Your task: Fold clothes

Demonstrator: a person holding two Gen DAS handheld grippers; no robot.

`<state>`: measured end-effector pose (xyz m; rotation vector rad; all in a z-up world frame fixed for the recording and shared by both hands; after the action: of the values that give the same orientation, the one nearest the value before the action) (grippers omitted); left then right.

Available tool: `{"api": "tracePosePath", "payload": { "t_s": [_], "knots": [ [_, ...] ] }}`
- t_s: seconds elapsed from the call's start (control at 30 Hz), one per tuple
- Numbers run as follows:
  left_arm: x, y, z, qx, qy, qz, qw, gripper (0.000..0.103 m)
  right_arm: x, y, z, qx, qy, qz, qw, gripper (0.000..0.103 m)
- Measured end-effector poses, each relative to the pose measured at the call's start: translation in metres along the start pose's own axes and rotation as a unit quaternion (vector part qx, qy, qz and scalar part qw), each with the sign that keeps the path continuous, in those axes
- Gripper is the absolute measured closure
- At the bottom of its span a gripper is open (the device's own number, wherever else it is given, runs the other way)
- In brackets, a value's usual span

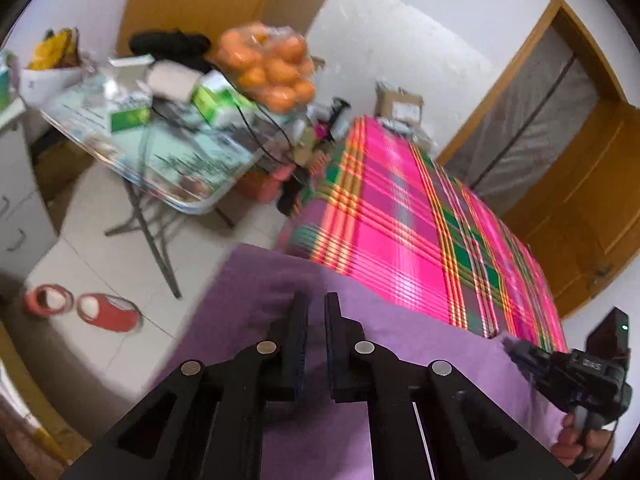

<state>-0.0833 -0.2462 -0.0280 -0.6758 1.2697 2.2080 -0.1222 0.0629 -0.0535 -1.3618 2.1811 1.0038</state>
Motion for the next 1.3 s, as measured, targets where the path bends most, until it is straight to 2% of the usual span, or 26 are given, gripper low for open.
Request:
{"api": "tracePosePath", "payload": {
  "t_s": [0.07, 0.13, 0.23, 0.33, 0.4, 0.5, 0.57, 0.7, 0.73, 0.77, 1.0, 1.17, 1.3],
  "knots": [
    [-0.017, -0.007, -0.009, -0.014, -0.011, 0.007, 0.9998, 0.093, -0.013, -0.011, -0.001, -0.011, 0.007, -0.001, 1.000, 0.082],
    [-0.032, -0.017, -0.018, -0.026, -0.016, 0.015, 0.9994, 0.089, -0.022, -0.026, 0.005, -0.018, 0.011, -0.007, 1.000, 0.082],
    [-0.048, -0.039, -0.037, -0.049, -0.022, 0.019, 0.9984, 0.088, -0.036, -0.048, 0.015, -0.025, 0.018, -0.016, 0.999, 0.082],
    [-0.066, -0.055, -0.046, -0.067, -0.034, 0.021, 0.9970, 0.088, -0.050, -0.061, 0.035, -0.010, 0.030, -0.015, 0.999, 0.085],
    [-0.082, -0.065, -0.053, -0.080, -0.043, 0.034, 0.9953, 0.088, -0.066, -0.067, 0.038, -0.018, 0.027, -0.002, 0.999, 0.079],
    [-0.099, -0.075, -0.072, -0.112, -0.032, 0.061, 0.9913, 0.075, -0.087, -0.076, 0.041, -0.043, 0.021, 0.020, 0.999, 0.074],
    [-0.099, -0.079, -0.082, -0.137, -0.034, 0.063, 0.9879, 0.066, -0.092, -0.082, 0.042, -0.056, 0.021, 0.018, 0.998, 0.074],
    [-0.084, -0.083, -0.090, -0.202, -0.066, 0.035, 0.9765, 0.063, -0.096, -0.089, 0.044, -0.071, 0.025, 0.018, 0.997, 0.074],
    [-0.080, -0.084, -0.087, -0.208, -0.074, 0.029, 0.9750, 0.056, -0.096, -0.089, 0.044, -0.073, 0.027, 0.019, 0.997, 0.074],
    [-0.076, -0.084, -0.085, -0.211, -0.081, 0.024, 0.9738, 0.055, -0.097, -0.089, 0.043, -0.075, 0.029, 0.020, 0.997, 0.074],
    [-0.070, -0.076, -0.078, -0.223, -0.094, 0.036, 0.9695, 0.054, -0.097, -0.089, 0.044, -0.077, 0.040, 0.019, 0.996, 0.074],
    [-0.063, -0.066, -0.076, -0.217, -0.083, 0.038, 0.9718, 0.054, -0.094, -0.088, 0.043, -0.077, 0.042, 0.019, 0.996, 0.074],
    [-0.056, -0.064, -0.079, -0.234, -0.082, 0.033, 0.9682, 0.054, -0.096, -0.089, 0.042, -0.077, 0.040, 0.021, 0.996, 0.074]
  ]
}}
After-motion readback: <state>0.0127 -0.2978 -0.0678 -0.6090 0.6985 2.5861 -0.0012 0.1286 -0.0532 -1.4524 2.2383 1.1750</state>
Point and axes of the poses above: each gripper's, at about its wrist camera, not at the fingertips, and x roughly the way its jaws point, z to its right, y to its top, the point moved 7 cm from there along x, roughly the way its jaws point, and after that the axes turned 1 degree about z, right-handed, at the moved point
